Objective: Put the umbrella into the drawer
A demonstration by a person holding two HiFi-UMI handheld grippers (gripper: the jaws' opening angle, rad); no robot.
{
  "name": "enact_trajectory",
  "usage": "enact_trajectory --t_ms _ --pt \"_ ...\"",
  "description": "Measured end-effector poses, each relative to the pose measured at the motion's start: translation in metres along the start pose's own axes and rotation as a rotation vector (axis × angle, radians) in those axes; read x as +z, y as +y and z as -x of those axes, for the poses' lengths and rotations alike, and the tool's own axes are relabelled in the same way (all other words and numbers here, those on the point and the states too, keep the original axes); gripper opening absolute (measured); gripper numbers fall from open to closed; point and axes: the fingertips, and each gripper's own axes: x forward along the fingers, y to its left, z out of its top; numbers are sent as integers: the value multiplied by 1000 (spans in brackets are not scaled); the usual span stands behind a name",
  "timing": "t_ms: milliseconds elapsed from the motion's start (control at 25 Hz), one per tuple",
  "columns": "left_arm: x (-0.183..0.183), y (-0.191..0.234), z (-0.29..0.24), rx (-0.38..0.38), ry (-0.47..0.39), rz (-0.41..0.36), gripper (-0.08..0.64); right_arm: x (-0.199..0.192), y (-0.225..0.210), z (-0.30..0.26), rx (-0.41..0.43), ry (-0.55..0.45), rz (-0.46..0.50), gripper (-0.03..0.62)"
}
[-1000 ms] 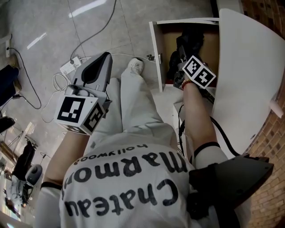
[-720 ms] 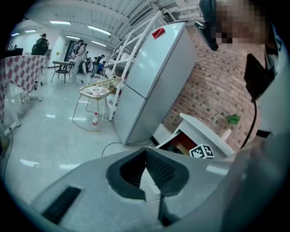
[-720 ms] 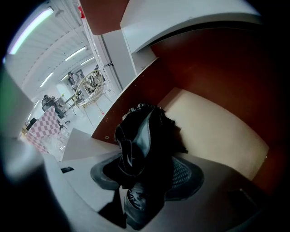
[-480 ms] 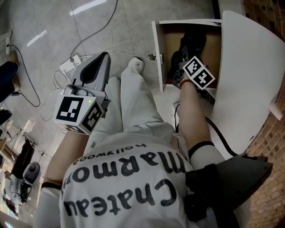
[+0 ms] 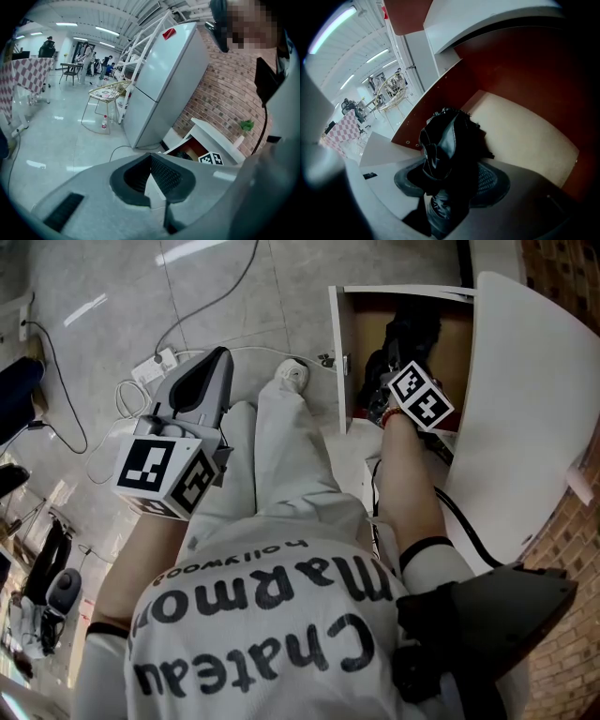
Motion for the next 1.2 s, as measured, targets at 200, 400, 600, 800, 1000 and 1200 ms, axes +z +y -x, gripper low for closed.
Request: enact_trajectory --t_ms 200,400,600,800,1000,1200 --pt "14 -1 6 15 -16 -11 15 -1 1 0 -6 5 11 224" --pt "26 0 12 29 -30 1 15 -1 2 1 -25 34 30 229" --pt "32 3 17 44 -46 49 15 -3 -2 2 -56 57 8 259" --pt "37 2 21 50 -69 52 15 0 2 3 -84 75 89 259" --pt "36 -2 28 50 -77 57 15 -3 6 3 -87 104 104 259" --pt "39 -9 39 60 -86 60 15 -11 6 8 -90 174 73 259"
